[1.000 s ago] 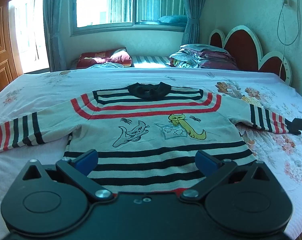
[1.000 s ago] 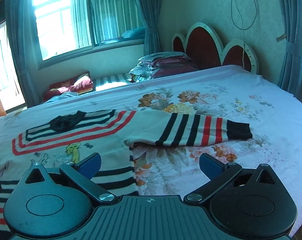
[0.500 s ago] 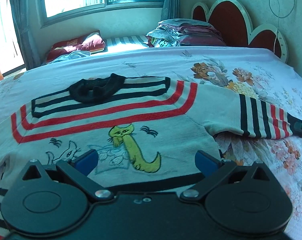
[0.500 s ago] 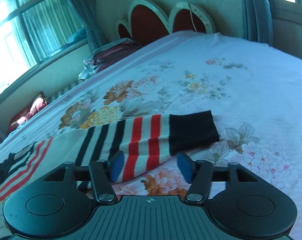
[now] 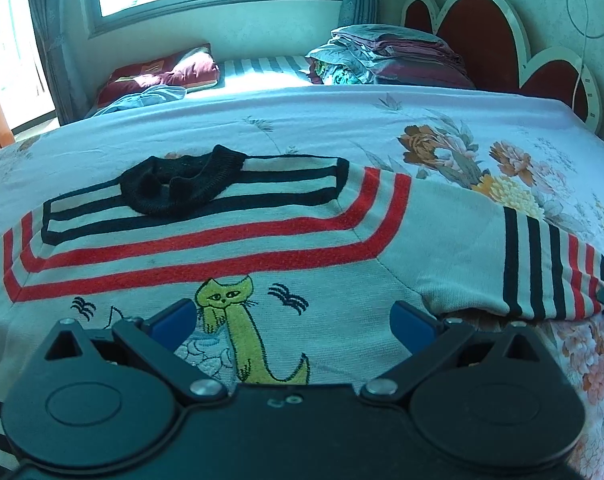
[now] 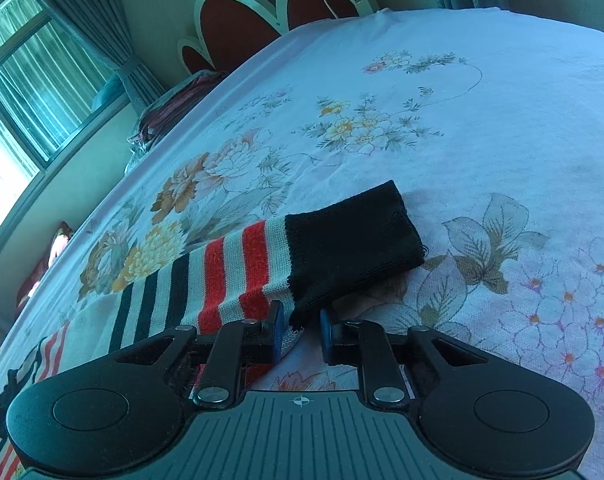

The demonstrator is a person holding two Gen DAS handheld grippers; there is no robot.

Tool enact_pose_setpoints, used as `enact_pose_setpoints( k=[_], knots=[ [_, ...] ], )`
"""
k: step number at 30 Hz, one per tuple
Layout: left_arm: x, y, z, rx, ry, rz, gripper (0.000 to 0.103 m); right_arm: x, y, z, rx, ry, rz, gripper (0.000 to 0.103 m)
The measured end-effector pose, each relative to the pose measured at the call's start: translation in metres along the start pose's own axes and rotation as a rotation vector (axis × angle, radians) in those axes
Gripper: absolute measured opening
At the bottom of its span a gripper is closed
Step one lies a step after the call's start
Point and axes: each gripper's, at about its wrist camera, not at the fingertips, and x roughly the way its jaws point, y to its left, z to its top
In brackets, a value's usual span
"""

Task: Fold small clothes
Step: 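Lift the cuff with the right gripper and lay it across the sweater body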

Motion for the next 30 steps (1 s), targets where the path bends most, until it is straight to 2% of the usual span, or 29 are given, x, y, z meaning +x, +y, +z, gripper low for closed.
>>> enact_pose_setpoints(
  k=[2,5,6,7,10,13,18,22,26,30],
  knots=[
    [-0.003,0.016,0.002,-0.032,-0.008,0.02,0.103,0.001,0.002,0.003,-0.018,0.007,-0.009,0.017],
    [-0.002,0.049,0.002,-0.08,0.028,0.035,0.103,0.004,0.005,0.009,-0.015,0.018,-0.022,0.017],
    [-0.003,0.061,-0.001,-0.093,0.027,0.035,0.102,0.006,0.009,0.011,-0.029,0.02,-0.025,0.01],
    [-0.005,0.074,-0.004,-0.101,0.023,0.035,0.102,0.006,0.014,0.013,-0.054,0.017,-0.028,0.006],
    [-0.009,0.111,-0.016,-0.109,0.013,0.08,0.098,-0.002,0.054,0.013,-0.2,-0.056,-0.032,0.006],
    [-0.009,0.151,-0.027,-0.131,0.018,0.094,0.09,-0.015,0.105,0.003,-0.32,-0.104,0.01,0.006],
    [-0.012,0.204,-0.035,-0.16,-0.001,0.119,0.091,-0.028,0.204,-0.045,-0.523,-0.107,0.139,0.006],
    [-0.018,0.238,-0.042,-0.189,-0.008,0.102,0.097,-0.031,0.272,-0.1,-0.653,-0.059,0.244,0.006],
    [-0.019,0.264,-0.051,-0.21,-0.002,0.094,0.097,-0.028,0.321,-0.161,-0.778,0.015,0.323,0.006],
    [-0.021,0.284,-0.06,-0.237,0.004,0.088,0.097,-0.02,0.351,-0.214,-0.888,0.1,0.377,0.006]
  ],
)
